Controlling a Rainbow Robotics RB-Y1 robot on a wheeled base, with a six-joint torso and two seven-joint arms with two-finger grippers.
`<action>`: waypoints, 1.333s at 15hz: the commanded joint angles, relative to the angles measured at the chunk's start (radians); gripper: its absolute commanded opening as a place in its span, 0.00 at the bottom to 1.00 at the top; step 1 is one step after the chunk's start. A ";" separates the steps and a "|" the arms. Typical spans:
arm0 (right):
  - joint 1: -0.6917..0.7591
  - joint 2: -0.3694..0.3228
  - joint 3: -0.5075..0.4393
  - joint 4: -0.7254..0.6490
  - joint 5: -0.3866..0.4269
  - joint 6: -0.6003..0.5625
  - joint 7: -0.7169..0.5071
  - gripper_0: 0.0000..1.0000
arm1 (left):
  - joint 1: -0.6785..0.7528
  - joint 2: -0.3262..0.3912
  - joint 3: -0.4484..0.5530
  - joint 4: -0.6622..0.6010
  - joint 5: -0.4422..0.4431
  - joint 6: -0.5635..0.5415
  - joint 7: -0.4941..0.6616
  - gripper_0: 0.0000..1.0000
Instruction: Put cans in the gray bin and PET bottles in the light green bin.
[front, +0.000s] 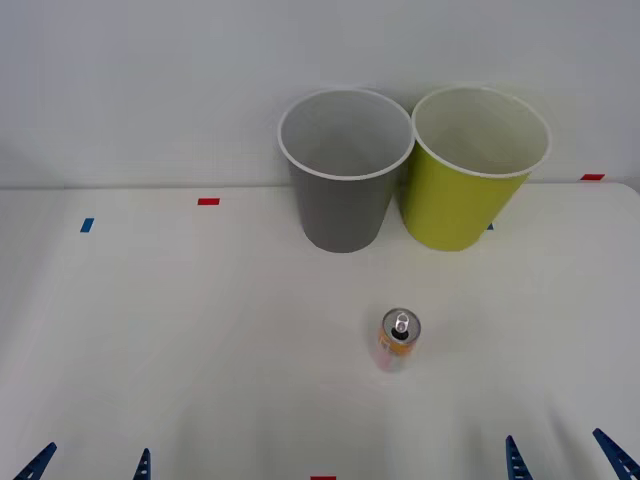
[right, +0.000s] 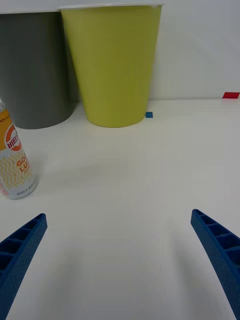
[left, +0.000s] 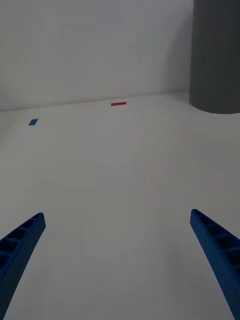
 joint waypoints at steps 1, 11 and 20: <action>0.000 0.000 0.000 0.000 0.000 0.000 0.000 1.00 | 0.000 0.000 0.000 0.000 0.000 0.000 0.000 1.00; 0.000 0.000 0.000 0.000 0.000 0.000 0.000 1.00 | 0.000 0.000 0.000 0.000 0.000 0.000 0.000 1.00; -0.075 -0.120 0.123 -0.012 -0.002 -0.018 0.031 1.00 | 0.000 0.000 0.000 0.000 0.000 0.000 0.000 1.00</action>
